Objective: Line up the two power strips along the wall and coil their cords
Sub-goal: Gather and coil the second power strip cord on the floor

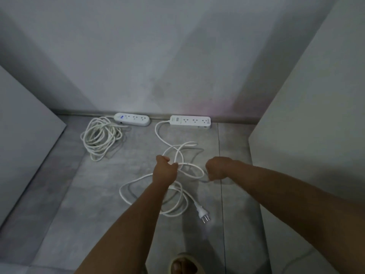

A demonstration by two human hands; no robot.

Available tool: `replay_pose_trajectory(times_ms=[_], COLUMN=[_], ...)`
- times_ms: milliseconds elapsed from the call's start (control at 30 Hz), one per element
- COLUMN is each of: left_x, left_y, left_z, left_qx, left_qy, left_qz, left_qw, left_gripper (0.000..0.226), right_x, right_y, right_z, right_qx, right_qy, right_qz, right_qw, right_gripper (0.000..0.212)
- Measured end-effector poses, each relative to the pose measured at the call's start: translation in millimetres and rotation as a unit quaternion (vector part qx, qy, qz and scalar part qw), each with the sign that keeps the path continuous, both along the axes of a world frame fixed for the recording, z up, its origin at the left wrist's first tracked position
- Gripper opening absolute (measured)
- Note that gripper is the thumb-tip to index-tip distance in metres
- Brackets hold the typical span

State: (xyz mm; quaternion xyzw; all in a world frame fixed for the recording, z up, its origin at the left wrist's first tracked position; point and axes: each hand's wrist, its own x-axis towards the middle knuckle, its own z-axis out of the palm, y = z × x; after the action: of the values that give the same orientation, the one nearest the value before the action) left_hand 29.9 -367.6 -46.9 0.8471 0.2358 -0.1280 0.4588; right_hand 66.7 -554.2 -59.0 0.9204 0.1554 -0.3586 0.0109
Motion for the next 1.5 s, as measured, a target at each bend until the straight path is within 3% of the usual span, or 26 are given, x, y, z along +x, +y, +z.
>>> replay_pose_trajectory(times_ms=[133,400,733,833,933,1067,1200,1333,1433,1500], left_x=[-4,4,-7,-9,-10,-13,-15,-21,-32,-43], left_y=[12,13,13,18,26,38,53,64,70,71], left_z=[-19,-32,-26,-25,-21,-11,-1,5,8,7], left_qx=[-0.017,-0.014,0.007,0.018,0.024,0.025,0.042,0.046,0.068,0.073], left_qy=[0.008,-0.005,-0.017,-0.023,-0.026,-0.039,-0.046,0.005,0.045,0.067], left_qz=[0.002,-0.007,-0.019,-0.027,-0.016,-0.005,0.018,0.039,-0.004,-0.037], left_qw=[1.000,1.000,1.000,0.999,0.999,0.999,0.998,0.998,0.997,0.994], left_gripper=[0.030,0.029,0.026,0.025,0.024,0.022,0.018,0.009,0.027,0.034], right_x=[-14,-51,-75,-64,-39,1,35,45,38,33], right_y=[12,15,25,21,12,-15,-25,-25,-26,-27], right_z=[-33,-73,-86,-79,-57,-25,14,45,66,76], right_qx=[-0.010,0.004,0.071,0.087,0.108,0.120,0.178,0.270,0.298,0.308], right_qy=[0.035,0.009,0.044,0.110,0.195,0.279,0.215,0.185,0.220,0.221], right_qz=[0.057,0.032,-0.139,-0.123,-0.128,-0.175,-0.237,-0.343,-0.397,-0.393], right_qw=[0.998,0.999,0.987,0.982,0.966,0.937,0.931,0.881,0.840,0.838], right_gripper=[0.034,0.071,0.028,0.023,0.005,0.021,0.026,0.018,0.020,0.026])
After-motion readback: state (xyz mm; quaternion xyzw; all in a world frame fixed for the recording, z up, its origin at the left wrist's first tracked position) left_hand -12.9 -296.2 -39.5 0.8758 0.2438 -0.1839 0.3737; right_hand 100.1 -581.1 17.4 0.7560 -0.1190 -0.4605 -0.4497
